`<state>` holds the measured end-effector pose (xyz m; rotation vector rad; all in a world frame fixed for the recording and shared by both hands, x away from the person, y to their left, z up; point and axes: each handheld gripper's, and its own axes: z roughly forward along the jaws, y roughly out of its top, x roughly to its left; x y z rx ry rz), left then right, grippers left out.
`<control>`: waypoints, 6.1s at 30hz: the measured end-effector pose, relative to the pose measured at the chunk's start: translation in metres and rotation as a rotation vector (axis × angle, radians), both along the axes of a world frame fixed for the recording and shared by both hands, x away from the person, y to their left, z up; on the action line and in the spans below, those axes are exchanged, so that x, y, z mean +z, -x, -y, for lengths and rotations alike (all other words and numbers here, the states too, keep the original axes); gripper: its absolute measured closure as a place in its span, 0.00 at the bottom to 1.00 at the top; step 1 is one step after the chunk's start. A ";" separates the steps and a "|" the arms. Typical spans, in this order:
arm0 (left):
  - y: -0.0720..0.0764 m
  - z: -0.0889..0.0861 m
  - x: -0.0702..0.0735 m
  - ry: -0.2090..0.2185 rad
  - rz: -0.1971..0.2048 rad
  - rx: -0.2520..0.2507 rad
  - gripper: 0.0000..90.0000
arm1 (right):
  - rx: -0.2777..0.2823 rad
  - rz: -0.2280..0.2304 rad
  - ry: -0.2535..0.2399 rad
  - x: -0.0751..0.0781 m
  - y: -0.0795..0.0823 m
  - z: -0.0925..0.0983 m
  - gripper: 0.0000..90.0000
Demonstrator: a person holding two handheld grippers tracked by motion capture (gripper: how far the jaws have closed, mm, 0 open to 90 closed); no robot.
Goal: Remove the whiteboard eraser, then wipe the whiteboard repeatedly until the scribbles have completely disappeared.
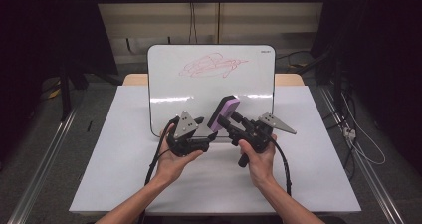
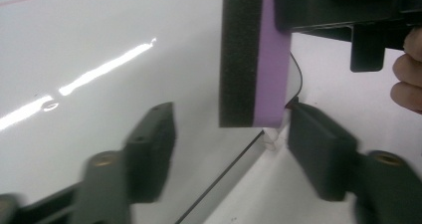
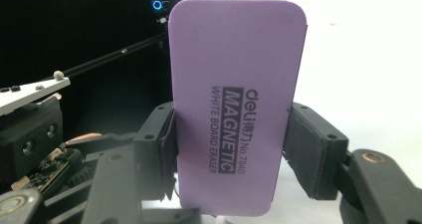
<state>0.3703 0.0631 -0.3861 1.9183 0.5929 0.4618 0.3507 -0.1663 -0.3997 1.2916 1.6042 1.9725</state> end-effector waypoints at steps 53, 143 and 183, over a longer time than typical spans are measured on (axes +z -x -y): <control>0.049 -0.143 -0.039 0.055 -0.120 0.279 0.05 | -0.307 0.012 0.666 0.066 -0.048 0.049 0.46; 0.044 -0.149 -0.045 0.050 -0.134 0.295 0.05 | -0.331 0.056 0.873 0.069 -0.134 -0.061 0.46; 0.045 -0.153 -0.046 0.054 -0.143 0.297 0.05 | -0.240 0.124 0.949 0.059 -0.131 -0.154 0.46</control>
